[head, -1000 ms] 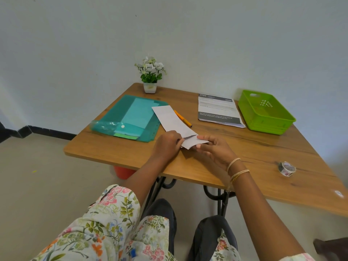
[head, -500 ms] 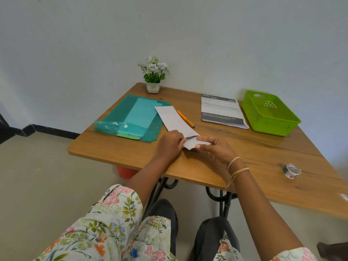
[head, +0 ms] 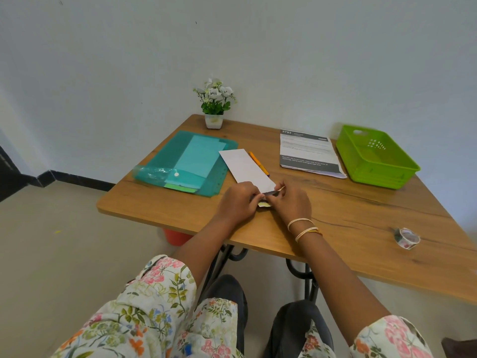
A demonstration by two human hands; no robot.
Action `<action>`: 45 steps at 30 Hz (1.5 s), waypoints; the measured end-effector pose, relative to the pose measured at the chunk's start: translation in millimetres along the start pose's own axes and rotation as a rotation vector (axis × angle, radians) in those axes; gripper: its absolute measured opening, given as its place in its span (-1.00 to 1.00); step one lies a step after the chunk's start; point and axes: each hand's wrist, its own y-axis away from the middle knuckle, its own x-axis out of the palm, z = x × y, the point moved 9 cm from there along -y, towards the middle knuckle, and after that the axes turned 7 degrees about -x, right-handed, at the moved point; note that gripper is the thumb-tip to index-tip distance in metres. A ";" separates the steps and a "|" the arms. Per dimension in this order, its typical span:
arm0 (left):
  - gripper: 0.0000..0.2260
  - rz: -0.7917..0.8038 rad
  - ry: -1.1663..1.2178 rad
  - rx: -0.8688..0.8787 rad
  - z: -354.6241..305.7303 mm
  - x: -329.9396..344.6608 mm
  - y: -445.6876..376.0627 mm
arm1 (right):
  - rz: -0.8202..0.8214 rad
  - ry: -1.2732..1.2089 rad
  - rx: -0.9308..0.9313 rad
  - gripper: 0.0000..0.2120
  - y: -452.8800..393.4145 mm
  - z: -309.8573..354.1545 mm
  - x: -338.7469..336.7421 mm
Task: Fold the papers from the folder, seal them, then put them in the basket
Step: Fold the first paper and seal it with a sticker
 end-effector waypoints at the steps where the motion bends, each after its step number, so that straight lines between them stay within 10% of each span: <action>1: -0.86 -0.003 0.004 -0.003 0.2 -0.4 0.0 | -0.016 0.057 -0.023 -0.73 -1.7 1.9 -0.4; 7: -0.85 -0.005 0.000 -0.004 0.6 -0.7 -0.3 | -0.059 0.071 0.031 -0.76 -11.0 -8.6 3.9; 13: -0.85 -0.016 -0.015 -0.045 6.1 0.7 -2.6 | 0.176 -0.509 0.131 -0.64 -11.1 -24.4 18.1; 45: -0.79 0.142 -0.029 -0.099 13.8 16.1 -6.6 | 0.135 0.075 -0.390 -0.76 16.4 10.6 19.4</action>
